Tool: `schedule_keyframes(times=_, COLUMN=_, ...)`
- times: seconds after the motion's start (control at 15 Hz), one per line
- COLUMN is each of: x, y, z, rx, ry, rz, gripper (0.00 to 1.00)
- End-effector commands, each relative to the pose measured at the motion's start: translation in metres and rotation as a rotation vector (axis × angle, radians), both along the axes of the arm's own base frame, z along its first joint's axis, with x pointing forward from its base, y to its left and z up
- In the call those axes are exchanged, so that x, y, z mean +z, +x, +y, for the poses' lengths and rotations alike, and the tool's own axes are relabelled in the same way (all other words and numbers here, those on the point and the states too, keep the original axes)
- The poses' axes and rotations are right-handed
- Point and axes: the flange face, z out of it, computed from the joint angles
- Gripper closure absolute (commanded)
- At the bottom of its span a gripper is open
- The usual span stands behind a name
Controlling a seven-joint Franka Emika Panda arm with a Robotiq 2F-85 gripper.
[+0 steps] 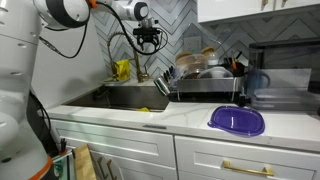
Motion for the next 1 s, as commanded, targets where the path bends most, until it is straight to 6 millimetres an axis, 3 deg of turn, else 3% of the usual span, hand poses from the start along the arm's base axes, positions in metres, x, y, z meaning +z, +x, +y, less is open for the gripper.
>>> schedule_keyframes(times=0.0, x=-0.005, y=-0.031, z=-0.042, rx=0.022, ry=0.098, rz=0.061, gripper=0.0)
schedule_keyframes(times=0.27, x=-0.016, y=-0.058, z=-0.094, rx=0.049, ry=0.154, rz=0.19, gripper=0.0)
schedule_keyframes(times=0.4, x=-0.017, y=-0.071, z=-0.111, rx=0.105, ry=0.19, rz=0.261, gripper=0.0)
schedule_keyframes(times=0.67, x=-0.019, y=-0.094, z=-0.135, rx=0.171, ry=0.18, rz=0.377, gripper=0.0)
schedule_keyframes(times=0.93, x=-0.023, y=-0.111, z=-0.145, rx=0.231, ry=0.142, rz=0.458, gripper=0.0)
